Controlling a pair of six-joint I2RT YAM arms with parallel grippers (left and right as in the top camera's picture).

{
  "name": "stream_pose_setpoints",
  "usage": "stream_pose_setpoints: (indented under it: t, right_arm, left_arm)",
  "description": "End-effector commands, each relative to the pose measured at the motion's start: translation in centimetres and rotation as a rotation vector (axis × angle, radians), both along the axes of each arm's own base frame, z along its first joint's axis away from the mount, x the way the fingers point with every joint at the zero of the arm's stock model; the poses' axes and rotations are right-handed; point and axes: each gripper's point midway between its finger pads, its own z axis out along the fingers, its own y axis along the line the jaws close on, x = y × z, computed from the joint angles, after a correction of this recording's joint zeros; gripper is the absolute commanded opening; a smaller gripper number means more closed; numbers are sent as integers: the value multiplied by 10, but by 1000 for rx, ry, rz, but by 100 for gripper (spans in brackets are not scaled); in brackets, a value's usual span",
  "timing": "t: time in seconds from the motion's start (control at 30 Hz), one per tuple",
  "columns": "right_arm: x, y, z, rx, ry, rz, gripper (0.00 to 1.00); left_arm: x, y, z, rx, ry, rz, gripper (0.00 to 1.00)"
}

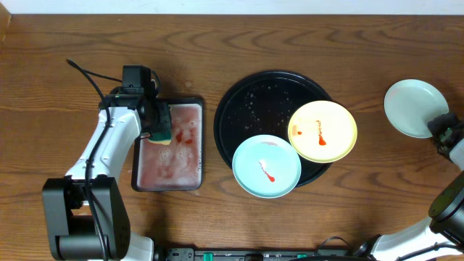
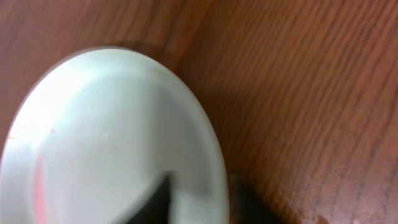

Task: Clean dirty plates on tray and stack at the side
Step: 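Carry the mint plate right and set it on the table, then move the right gripper to the lower mint plate's rim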

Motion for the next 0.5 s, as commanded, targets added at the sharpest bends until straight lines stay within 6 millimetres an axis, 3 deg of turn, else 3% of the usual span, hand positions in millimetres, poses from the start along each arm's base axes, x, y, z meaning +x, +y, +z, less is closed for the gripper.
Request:
stream_pose_setpoints:
  t: [0.0, 0.03, 0.1, 0.17, 0.23, 0.27, 0.33, 0.47]
  right_arm:
    - [12, 11, 13, 42, -68, 51, 81]
    - [15, 15, 22, 42, -85, 83, 89]
    - [14, 19, 49, 17, -107, 110, 91]
    - [11, 22, 72, -24, -120, 140, 90]
    - [5, 31, 112, -107, -145, 198, 88]
    - [-2, 42, 142, -169, -165, 241, 88]
    - [-11, 58, 175, -231, -193, 284, 88]
    - [-30, 108, 223, -311, -239, 400, 89]
  left_arm:
    - [-2, 2, -3, 4, 11, -3, 7]
    - [-2, 2, -3, 4, 12, -3, 7]
    - [-2, 2, -3, 4, 12, -3, 7]
    - [-2, 2, -3, 4, 12, -3, 7]
    - [-2, 2, -3, 4, 11, -3, 7]
    - [-2, 2, -3, 4, 12, -3, 7]
    - [-2, 2, -3, 5, 11, -3, 7]
    - [-3, 2, -3, 4, 15, -3, 7]
